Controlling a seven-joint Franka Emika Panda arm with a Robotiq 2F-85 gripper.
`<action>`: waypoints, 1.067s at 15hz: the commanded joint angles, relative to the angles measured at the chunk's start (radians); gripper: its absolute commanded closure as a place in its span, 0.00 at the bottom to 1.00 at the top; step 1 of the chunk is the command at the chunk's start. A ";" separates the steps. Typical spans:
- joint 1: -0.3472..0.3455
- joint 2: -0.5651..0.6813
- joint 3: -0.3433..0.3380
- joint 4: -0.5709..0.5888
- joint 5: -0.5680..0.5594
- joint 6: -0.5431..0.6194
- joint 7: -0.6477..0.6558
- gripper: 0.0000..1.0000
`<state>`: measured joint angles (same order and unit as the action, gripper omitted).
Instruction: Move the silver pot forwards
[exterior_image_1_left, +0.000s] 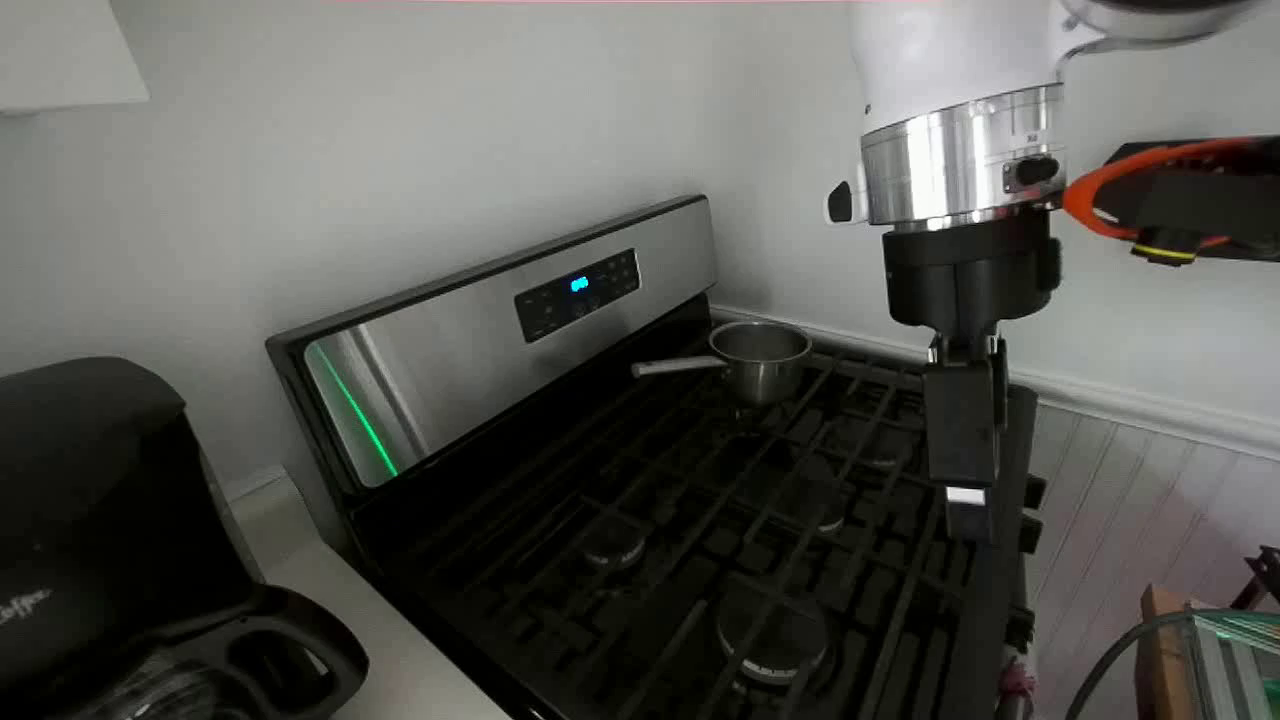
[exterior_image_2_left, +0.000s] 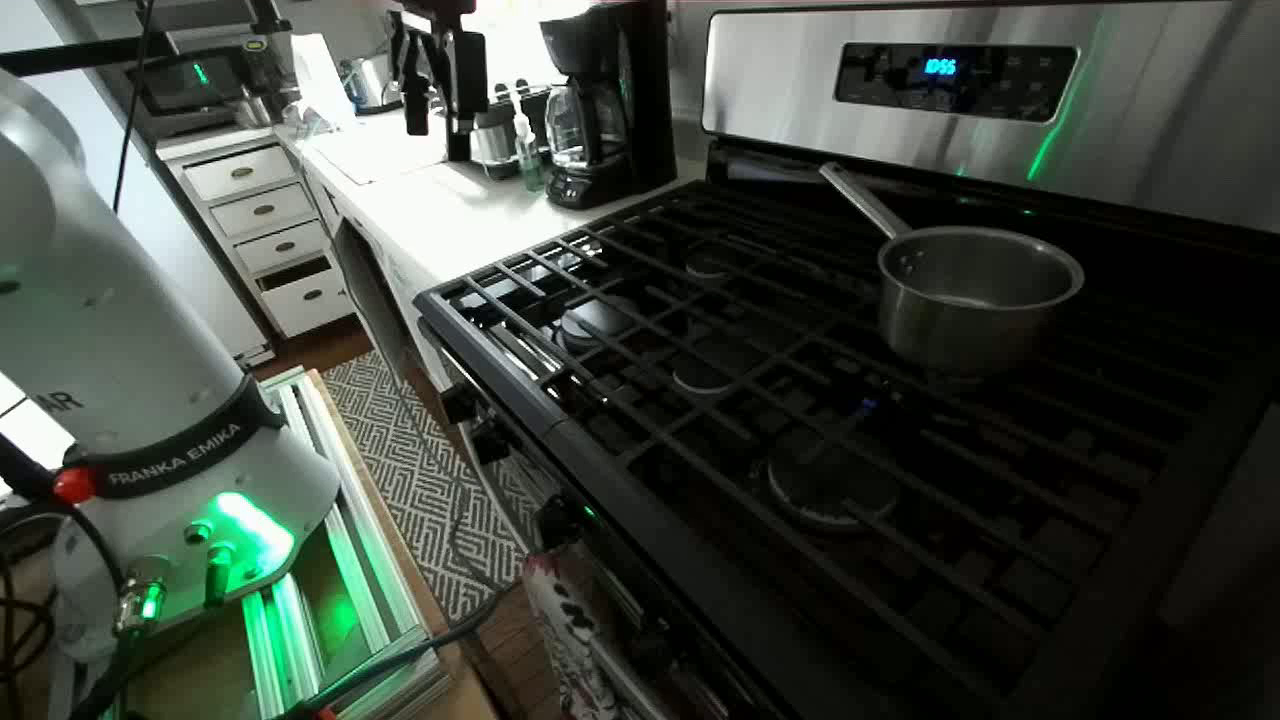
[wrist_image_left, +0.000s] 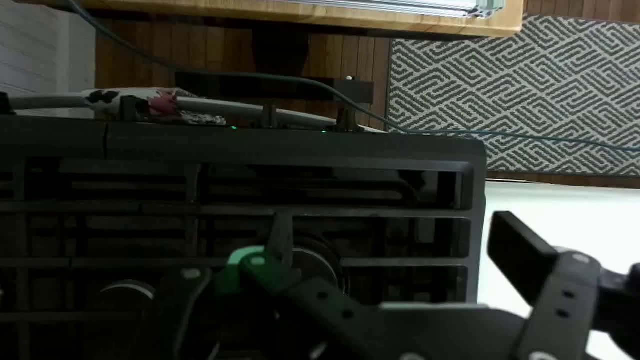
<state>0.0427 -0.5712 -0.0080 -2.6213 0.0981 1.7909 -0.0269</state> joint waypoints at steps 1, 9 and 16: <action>-0.006 0.000 0.005 0.002 0.002 -0.003 -0.002 0.00; -0.077 0.072 -0.032 0.052 0.013 0.095 0.091 0.00; -0.226 0.246 -0.130 0.191 0.003 0.343 0.171 0.00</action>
<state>-0.1443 -0.4282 -0.1146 -2.5072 0.0976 2.0582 0.0775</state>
